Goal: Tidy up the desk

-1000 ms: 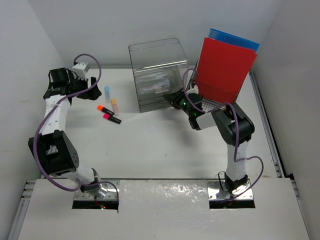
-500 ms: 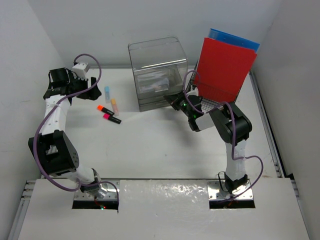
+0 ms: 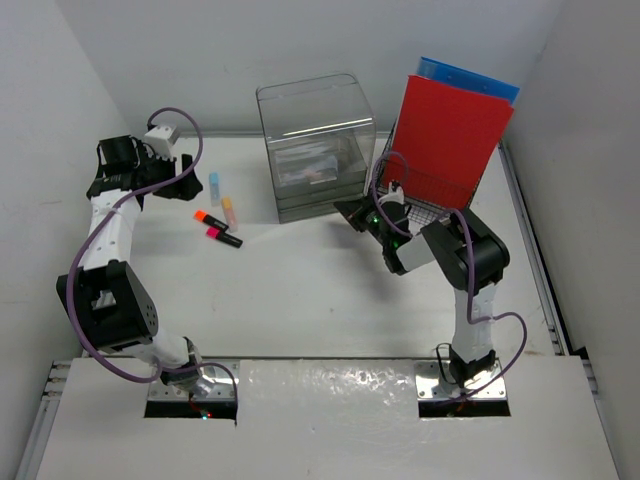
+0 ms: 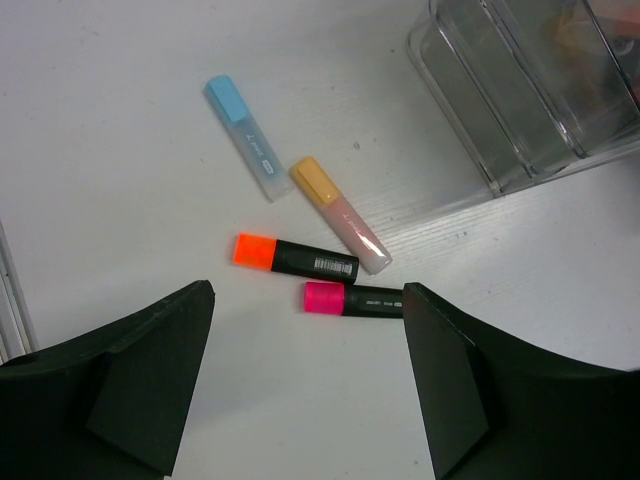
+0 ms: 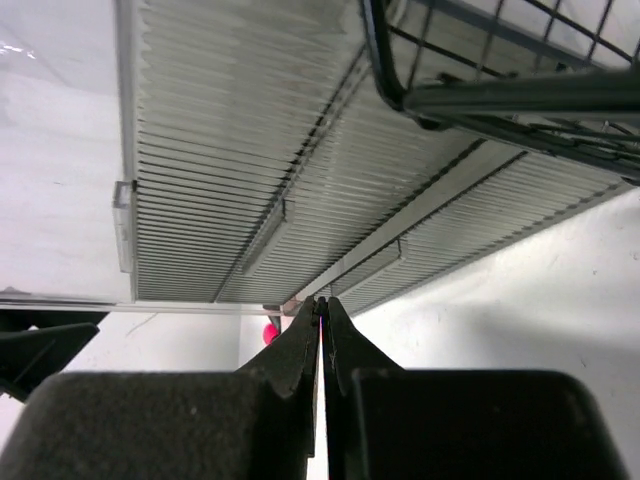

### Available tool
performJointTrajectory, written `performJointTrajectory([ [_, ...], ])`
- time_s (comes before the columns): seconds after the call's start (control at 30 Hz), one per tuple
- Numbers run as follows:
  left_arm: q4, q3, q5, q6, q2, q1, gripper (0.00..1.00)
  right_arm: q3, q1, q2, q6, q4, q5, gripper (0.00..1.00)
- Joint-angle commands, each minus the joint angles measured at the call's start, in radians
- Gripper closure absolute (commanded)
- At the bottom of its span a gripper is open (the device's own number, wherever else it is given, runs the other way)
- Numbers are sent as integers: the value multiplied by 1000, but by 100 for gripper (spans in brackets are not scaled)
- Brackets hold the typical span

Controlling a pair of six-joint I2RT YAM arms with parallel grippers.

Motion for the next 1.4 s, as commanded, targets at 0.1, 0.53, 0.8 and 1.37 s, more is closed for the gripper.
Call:
performJointTrajectory([
  [0.1, 19, 7, 2, 12, -13, -6, 26, 40, 7, -17, 29, 137, 9, 74],
  [0.53, 21, 5, -5, 15, -10, -6, 26, 138, 7, 43, 41, 64, 32, 71],
  [0.8, 9, 10, 5, 20, -21, -7, 26, 157, 7, 53, 67, 59, 35, 76],
  [1.37, 6, 7, 0, 29, -19, -6, 26, 169, 7, 86, 96, 71, 90, 95],
])
